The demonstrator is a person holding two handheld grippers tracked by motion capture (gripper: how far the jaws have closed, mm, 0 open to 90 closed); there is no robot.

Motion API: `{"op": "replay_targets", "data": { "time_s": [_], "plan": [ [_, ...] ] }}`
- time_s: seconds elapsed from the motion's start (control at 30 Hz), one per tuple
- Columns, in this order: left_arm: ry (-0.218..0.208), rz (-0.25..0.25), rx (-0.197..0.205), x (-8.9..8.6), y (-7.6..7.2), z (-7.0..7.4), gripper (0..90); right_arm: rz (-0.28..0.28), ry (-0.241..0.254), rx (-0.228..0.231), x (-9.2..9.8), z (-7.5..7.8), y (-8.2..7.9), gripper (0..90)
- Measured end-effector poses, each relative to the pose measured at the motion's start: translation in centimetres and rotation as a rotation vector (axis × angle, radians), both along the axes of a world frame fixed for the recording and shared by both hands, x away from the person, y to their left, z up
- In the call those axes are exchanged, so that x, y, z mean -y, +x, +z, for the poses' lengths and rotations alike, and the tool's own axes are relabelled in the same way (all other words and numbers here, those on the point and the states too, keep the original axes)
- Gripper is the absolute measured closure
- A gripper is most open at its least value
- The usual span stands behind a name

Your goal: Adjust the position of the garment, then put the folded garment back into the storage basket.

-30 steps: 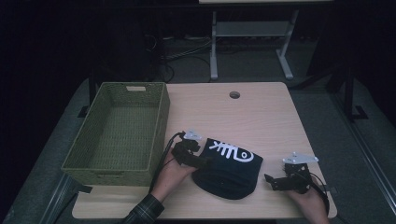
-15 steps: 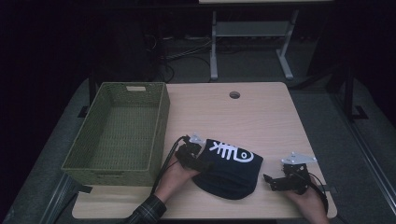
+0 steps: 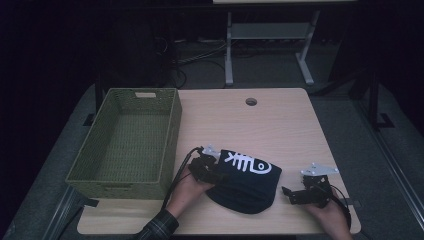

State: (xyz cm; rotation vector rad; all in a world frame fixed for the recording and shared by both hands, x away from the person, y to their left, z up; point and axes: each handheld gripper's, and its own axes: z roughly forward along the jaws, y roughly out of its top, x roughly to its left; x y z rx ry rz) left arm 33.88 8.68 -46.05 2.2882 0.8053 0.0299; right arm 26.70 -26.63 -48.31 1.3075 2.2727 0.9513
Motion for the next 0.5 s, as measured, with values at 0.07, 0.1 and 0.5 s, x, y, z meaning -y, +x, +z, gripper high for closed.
{"op": "replay_targets", "data": {
  "time_s": [0.07, 0.1, 0.5],
  "plan": [
    [0.001, -0.005, -0.005, 0.05, -0.08, 0.04, 51.4, 0.001, 0.0, 0.001, 0.0, 0.0, 0.0, 1.3],
    [0.001, -0.006, -0.006, 0.07, -0.09, 0.05, 53.3, 0.001, 0.0, 0.001, 0.0, 0.0, 0.0, 1.3],
    [0.018, -0.037, 0.004, 0.48, -0.28, 0.36, 68.8, 0.001, 0.0, 0.001, 0.01, 0.0, 0.0, 1.3]
  ]
}}
